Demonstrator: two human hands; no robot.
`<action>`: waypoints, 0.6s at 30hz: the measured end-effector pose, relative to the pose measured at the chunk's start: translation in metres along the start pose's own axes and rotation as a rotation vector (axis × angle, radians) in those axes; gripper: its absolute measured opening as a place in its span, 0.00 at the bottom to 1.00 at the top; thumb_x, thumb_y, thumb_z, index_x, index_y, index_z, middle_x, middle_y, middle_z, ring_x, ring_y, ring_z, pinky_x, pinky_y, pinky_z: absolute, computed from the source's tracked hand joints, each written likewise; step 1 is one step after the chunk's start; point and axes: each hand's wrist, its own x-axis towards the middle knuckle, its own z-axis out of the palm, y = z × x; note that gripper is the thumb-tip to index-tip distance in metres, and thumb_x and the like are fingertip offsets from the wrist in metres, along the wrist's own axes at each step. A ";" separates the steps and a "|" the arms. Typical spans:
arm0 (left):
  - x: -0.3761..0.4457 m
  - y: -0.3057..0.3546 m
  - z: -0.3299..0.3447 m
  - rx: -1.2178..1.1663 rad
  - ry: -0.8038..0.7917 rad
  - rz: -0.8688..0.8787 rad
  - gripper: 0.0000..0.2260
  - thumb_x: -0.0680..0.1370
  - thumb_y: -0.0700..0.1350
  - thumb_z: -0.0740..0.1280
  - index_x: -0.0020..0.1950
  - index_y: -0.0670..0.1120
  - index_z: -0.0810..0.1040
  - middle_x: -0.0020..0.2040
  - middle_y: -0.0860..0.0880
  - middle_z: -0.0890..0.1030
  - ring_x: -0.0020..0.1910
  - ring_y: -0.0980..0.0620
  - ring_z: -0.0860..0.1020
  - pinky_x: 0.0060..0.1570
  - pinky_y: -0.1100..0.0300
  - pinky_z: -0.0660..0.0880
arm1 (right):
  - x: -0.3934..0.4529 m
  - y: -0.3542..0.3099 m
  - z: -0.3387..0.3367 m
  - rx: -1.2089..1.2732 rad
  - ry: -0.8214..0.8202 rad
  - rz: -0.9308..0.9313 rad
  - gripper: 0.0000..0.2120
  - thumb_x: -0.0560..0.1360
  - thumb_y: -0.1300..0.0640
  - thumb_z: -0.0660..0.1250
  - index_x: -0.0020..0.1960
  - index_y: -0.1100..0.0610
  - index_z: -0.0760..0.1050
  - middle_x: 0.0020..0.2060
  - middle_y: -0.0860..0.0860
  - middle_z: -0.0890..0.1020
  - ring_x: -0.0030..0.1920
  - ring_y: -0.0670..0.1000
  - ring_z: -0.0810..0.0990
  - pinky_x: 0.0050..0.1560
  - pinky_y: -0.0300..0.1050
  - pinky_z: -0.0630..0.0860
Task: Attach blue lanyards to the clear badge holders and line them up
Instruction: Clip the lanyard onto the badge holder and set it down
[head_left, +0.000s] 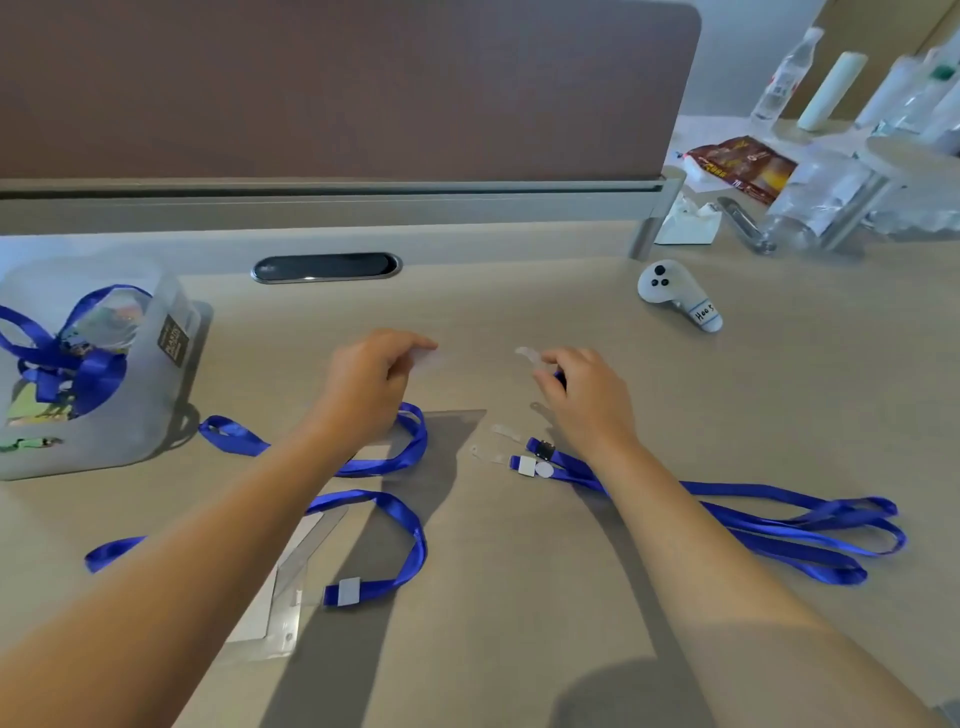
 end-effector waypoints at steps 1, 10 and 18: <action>0.002 0.002 -0.003 -0.011 0.021 0.015 0.15 0.77 0.33 0.55 0.60 0.42 0.76 0.60 0.41 0.78 0.59 0.43 0.74 0.54 0.61 0.67 | 0.002 -0.007 -0.006 0.050 0.047 -0.030 0.15 0.79 0.53 0.56 0.57 0.59 0.75 0.53 0.56 0.78 0.50 0.55 0.75 0.48 0.44 0.67; -0.006 0.008 -0.032 -0.327 0.246 0.085 0.15 0.79 0.36 0.54 0.64 0.44 0.71 0.60 0.44 0.78 0.54 0.53 0.72 0.53 0.61 0.67 | -0.009 -0.064 -0.020 0.361 0.142 -0.171 0.13 0.80 0.53 0.53 0.39 0.55 0.68 0.32 0.45 0.71 0.32 0.43 0.69 0.30 0.29 0.66; -0.083 -0.015 -0.040 -0.541 0.300 0.073 0.15 0.80 0.38 0.54 0.64 0.44 0.71 0.58 0.48 0.77 0.51 0.55 0.70 0.53 0.61 0.67 | -0.075 -0.093 0.019 0.567 0.130 -0.167 0.11 0.79 0.60 0.53 0.47 0.61 0.74 0.29 0.50 0.72 0.28 0.47 0.67 0.29 0.38 0.65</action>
